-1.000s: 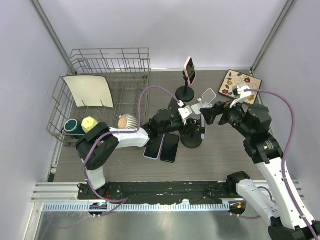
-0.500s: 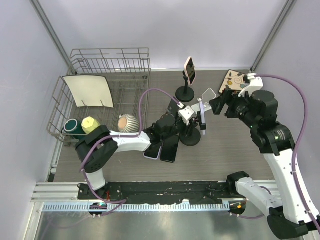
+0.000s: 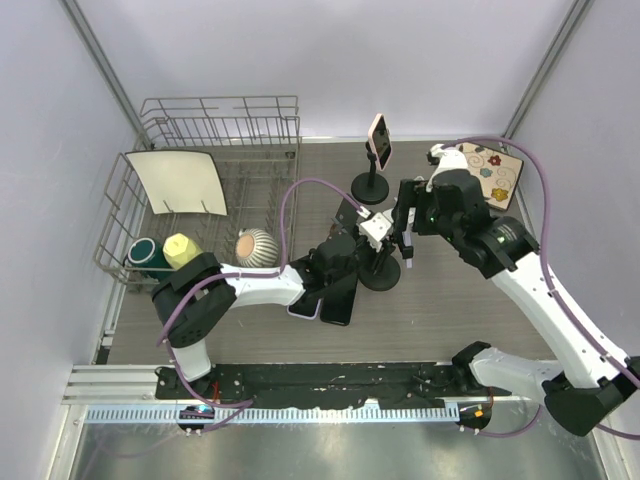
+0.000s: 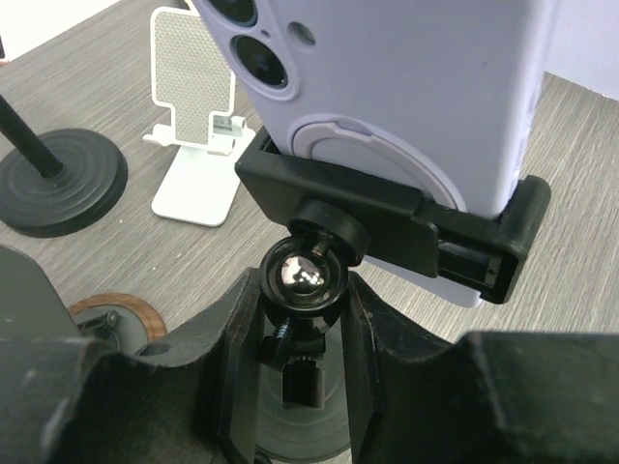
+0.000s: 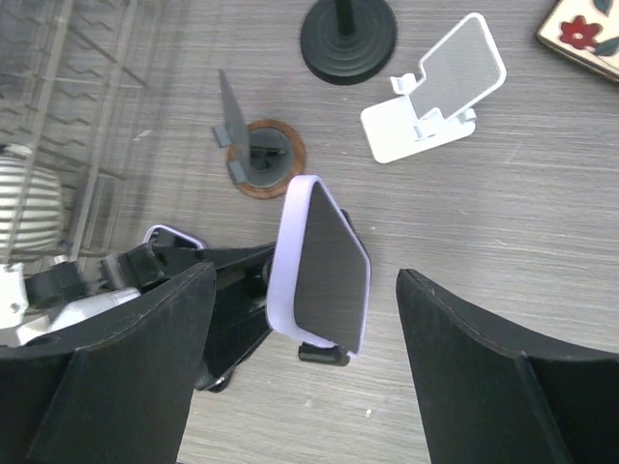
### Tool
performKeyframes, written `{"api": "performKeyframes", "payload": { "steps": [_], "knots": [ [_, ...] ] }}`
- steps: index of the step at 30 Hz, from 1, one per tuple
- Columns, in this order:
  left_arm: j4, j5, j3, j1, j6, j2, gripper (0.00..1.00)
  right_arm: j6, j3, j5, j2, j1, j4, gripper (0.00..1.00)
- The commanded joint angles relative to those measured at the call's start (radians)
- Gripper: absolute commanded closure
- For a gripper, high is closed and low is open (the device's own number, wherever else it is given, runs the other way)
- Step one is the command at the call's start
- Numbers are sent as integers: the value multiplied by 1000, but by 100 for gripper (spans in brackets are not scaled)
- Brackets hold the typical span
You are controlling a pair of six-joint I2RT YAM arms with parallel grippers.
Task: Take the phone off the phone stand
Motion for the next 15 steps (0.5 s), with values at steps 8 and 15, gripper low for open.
{"api": "performKeyframes", "payload": {
  "steps": [8, 15],
  "knots": [
    [-44, -74, 15, 0, 11, -13, 100, 16, -1, 225, 91, 83, 94, 28],
    [-41, -83, 10, 0, -9, -16, 100, -2, -96, 130, 81, 84, 189, 31]
  ]
}}
